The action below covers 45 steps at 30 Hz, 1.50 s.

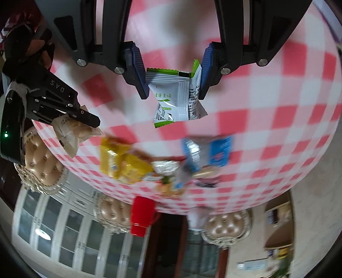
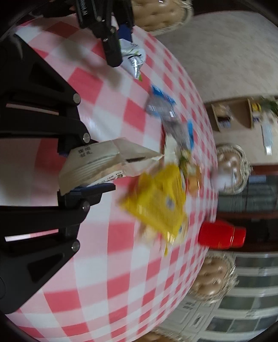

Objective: Organize snacks
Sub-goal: 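Carry the sachet and bread pack toward the white box on the chair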

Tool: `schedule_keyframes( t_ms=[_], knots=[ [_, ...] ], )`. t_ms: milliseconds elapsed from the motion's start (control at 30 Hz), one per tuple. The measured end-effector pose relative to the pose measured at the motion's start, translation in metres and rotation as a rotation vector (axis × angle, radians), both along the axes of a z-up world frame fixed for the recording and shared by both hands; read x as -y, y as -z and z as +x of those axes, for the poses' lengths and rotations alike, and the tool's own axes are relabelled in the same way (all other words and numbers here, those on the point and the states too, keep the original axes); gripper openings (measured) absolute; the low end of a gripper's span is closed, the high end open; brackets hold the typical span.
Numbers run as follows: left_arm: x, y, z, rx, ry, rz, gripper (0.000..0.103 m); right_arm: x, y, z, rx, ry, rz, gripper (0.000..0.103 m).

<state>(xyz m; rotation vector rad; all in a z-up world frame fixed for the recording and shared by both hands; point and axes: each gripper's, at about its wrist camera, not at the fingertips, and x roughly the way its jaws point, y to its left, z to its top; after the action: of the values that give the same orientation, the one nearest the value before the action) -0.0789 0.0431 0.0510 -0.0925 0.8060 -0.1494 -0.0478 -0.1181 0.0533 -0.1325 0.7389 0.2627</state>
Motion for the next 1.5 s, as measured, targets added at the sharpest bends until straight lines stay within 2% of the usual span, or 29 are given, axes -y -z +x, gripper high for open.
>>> schedule_keyframes(
  t_ms=[267,900,1367,1500],
  knots=[
    [-0.069,0.004,-0.046,-0.019,-0.117,0.015,0.046,-0.079,0.009,-0.021,0.009,-0.124,-0.068,0.023],
    [-0.18,0.001,-0.162,0.014,-0.341,0.028,0.046,-0.218,0.024,-0.094,0.05,-0.337,-0.197,0.023],
    [-0.25,0.024,-0.253,-0.06,-0.478,0.084,0.046,-0.312,0.026,-0.163,0.069,-0.548,-0.257,0.023],
    [-0.271,0.034,-0.264,-0.089,-0.53,0.09,0.046,-0.341,0.028,-0.19,0.065,-0.638,-0.27,0.023]
  ],
)
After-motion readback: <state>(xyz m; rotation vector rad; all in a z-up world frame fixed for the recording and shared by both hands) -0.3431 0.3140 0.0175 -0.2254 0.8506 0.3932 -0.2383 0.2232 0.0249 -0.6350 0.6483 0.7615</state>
